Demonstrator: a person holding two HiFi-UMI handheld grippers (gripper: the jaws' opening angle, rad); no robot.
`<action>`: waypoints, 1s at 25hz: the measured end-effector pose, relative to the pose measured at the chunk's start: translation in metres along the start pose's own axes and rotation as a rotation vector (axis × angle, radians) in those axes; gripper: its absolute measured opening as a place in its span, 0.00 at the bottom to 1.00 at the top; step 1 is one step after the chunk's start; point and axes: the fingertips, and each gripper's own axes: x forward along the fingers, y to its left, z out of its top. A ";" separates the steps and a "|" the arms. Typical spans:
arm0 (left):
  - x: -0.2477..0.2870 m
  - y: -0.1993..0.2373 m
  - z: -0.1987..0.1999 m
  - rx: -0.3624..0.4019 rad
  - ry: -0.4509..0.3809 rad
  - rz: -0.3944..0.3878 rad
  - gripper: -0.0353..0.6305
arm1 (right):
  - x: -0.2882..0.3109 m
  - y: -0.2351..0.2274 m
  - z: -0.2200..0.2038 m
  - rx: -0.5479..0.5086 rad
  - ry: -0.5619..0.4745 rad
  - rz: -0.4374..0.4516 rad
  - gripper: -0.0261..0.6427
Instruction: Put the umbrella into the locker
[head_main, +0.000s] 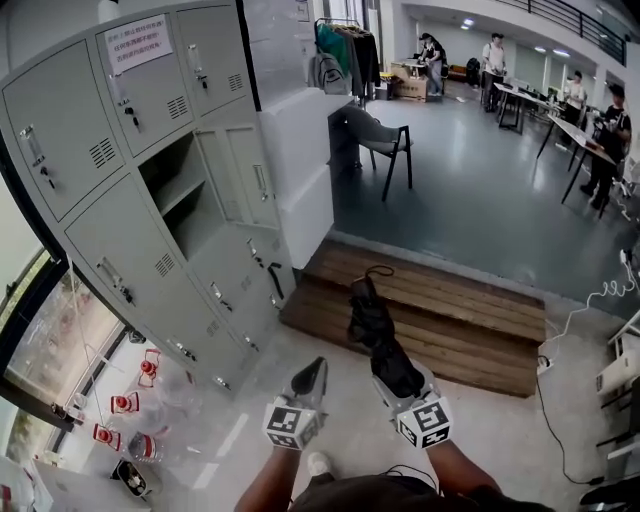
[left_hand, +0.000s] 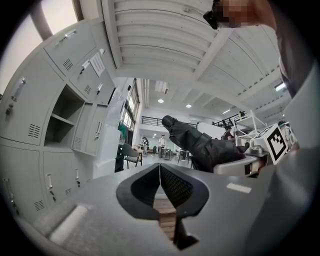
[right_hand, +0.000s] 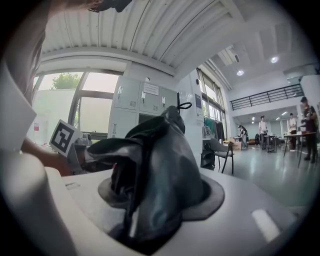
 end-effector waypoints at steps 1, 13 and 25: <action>-0.001 0.003 0.000 0.000 -0.001 0.000 0.06 | 0.003 0.002 0.001 0.002 -0.003 0.003 0.40; -0.014 0.078 0.018 0.020 -0.011 -0.041 0.06 | 0.073 0.046 0.026 0.028 -0.061 0.000 0.41; -0.020 0.125 0.011 0.024 0.007 -0.070 0.06 | 0.120 0.075 0.041 0.022 -0.069 -0.005 0.41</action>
